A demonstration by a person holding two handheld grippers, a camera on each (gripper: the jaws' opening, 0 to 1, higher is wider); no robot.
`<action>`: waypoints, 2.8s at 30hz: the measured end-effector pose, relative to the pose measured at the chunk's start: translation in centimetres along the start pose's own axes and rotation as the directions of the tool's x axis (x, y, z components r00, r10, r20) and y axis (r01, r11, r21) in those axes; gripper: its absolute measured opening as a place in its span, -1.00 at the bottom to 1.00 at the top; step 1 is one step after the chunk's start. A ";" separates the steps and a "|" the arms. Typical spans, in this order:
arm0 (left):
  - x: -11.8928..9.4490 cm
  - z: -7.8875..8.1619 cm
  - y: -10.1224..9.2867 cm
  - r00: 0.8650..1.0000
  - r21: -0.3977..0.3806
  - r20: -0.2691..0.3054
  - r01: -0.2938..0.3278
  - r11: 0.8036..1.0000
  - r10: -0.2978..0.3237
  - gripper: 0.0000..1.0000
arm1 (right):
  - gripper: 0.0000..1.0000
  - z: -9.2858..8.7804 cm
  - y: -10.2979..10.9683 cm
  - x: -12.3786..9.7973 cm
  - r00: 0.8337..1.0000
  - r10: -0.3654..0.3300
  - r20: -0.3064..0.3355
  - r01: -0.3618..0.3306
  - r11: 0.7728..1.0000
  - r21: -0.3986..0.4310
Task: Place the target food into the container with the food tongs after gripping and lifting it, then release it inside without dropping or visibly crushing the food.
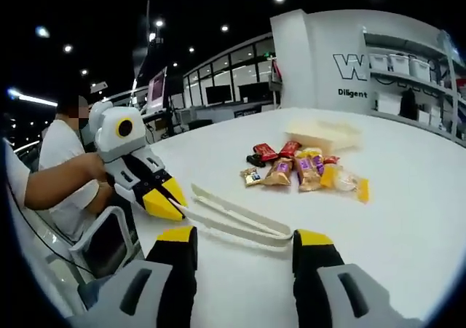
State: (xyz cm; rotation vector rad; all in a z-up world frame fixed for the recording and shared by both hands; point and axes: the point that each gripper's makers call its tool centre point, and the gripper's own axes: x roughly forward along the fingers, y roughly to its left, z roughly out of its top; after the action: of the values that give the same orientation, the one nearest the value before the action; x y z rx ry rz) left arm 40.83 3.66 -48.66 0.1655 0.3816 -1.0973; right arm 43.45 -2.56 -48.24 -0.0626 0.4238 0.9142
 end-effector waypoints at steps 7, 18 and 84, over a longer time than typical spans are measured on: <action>-0.8 2.9 -0.5 0.989 -0.071 0.143 0.043 0.997 -0.033 -0.96 | 0.18 2.0 0.8 -0.8 0.991 0.063 0.121 -0.075 0.993 0.095; -1.2 5.1 -1.6 0.966 -0.108 0.247 0.100 0.989 -0.071 -0.96 | 0.03 3.2 0.4 -1.3 0.972 0.087 0.216 -0.138 0.964 0.229; -3.2 12.5 -8.4 0.821 -0.053 0.461 0.405 0.913 -0.337 -0.95 | -0.65 11.7 10.4 -5.4 0.798 0.438 0.413 -0.539 0.825 0.166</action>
State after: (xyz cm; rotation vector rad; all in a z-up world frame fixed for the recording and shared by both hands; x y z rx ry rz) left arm 34.85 -1.46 -35.42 -0.3084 0.0785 -1.4474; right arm 36.27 2.47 -34.17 0.4942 0.2193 1.3476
